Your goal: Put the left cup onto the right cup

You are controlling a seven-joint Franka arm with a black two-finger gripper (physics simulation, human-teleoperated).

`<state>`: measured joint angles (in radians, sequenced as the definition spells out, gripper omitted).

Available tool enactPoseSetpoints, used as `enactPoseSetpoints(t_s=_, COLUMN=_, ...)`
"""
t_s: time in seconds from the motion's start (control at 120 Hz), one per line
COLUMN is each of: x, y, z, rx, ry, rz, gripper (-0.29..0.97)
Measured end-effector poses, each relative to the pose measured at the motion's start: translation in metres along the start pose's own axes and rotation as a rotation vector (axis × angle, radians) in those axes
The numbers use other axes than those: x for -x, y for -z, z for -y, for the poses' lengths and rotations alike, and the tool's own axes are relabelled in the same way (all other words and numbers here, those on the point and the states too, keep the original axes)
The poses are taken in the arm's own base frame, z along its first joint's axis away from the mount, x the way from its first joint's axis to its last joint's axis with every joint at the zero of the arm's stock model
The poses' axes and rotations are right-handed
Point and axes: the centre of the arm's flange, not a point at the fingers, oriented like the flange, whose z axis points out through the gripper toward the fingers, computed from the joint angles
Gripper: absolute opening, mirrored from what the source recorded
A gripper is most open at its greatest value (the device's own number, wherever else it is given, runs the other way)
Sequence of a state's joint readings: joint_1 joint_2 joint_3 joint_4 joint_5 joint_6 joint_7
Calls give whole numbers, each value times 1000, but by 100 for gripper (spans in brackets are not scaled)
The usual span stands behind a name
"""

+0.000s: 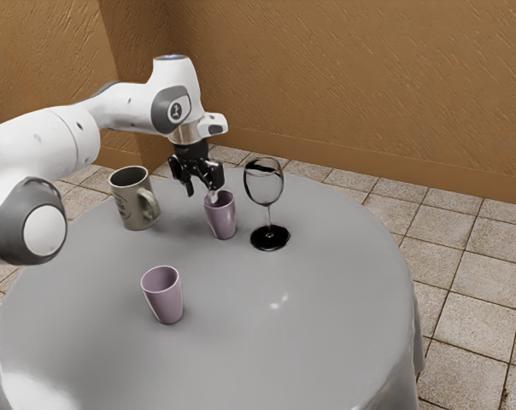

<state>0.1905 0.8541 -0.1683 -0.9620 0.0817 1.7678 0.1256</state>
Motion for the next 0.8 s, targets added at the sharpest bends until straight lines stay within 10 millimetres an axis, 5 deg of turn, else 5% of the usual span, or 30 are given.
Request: enactPoseSetpoints(t_s=0.8, x=-27, y=-43, z=18, rx=-45, ry=-149, rz=-91, gripper=48)
